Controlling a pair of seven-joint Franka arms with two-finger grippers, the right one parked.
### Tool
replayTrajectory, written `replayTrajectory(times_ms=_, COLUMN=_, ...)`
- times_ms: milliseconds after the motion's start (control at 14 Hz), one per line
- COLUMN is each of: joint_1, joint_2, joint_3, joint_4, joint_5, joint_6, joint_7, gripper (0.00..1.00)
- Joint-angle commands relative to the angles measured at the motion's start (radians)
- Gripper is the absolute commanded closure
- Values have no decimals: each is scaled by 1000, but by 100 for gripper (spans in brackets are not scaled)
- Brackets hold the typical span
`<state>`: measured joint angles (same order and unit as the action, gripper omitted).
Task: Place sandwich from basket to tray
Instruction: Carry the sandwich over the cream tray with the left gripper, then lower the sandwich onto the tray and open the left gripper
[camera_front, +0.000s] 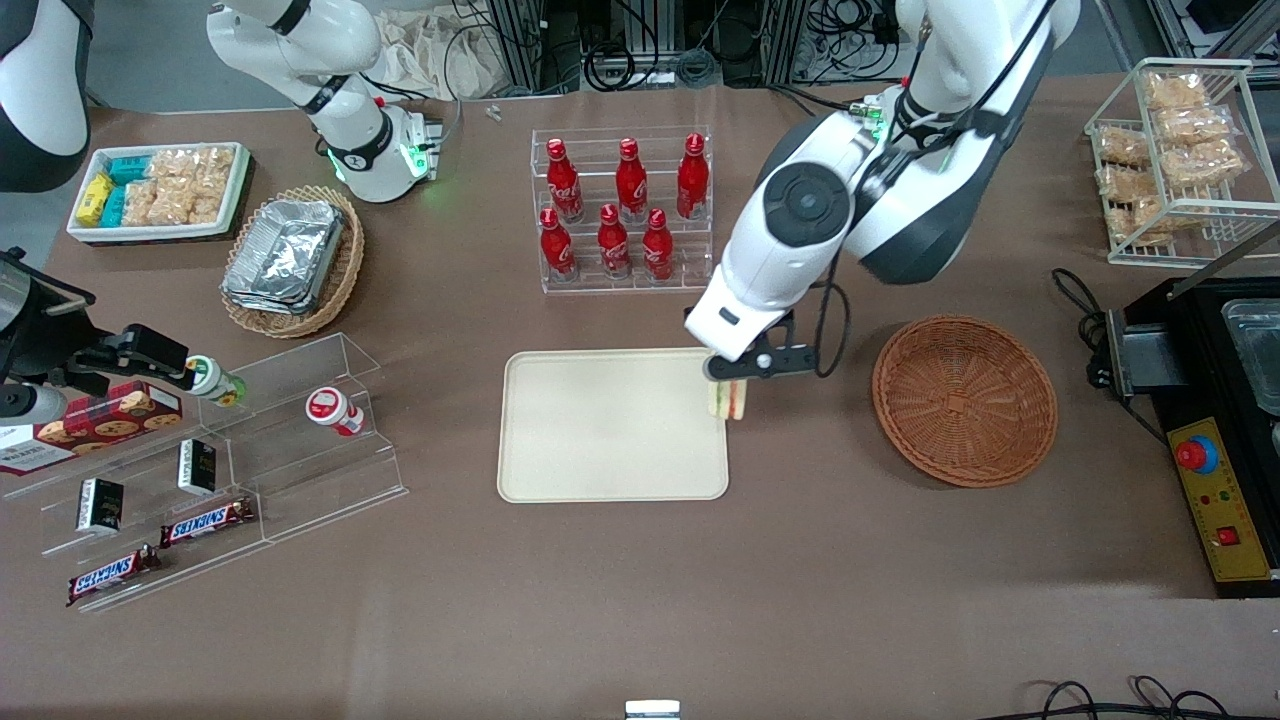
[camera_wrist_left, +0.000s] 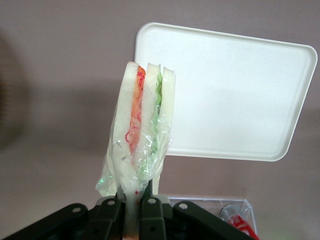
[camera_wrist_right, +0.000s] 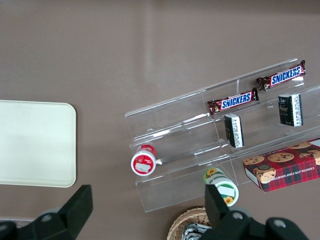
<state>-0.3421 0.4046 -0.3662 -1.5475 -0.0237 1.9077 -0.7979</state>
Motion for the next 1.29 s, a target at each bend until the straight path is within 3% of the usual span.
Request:
replayTrajectory(times_ms=0, joint_1=-55, joint_2=89, joint_3=10, joint_4=32, joint_5=28, joint_6=75, joint_7=-73, gripper=100)
replayTrajectory(times_ms=214, joint_1=-69, joint_2=157, joint_3=9, joint_4=26, joint_5=105, joint_6=137, joint_7=-126, gripper=100)
replayTrajectory(times_ms=1000, joint_1=-61, joint_2=322, joint_3=15, joint_4=21, joint_5=177, joint_6=320, joint_7=-119, gripper=100)
replayTrajectory(times_ms=1071, joint_1=-63, joint_2=322, joint_3=15, joint_4=21, joint_5=176, joint_6=318, joint_7=-122, gripper=84)
replayTrajectory(times_ms=1143, joint_1=-61, joint_2=318, joint_3=15, joint_4=21, joint_5=177, joint_6=312, joint_7=-122, gripper=34)
replayTrajectory(times_ms=1214, joint_1=-57, joint_2=306, joint_3=15, joint_4=17, joint_5=179, joint_6=301, joint_7=-122, gripper=0)
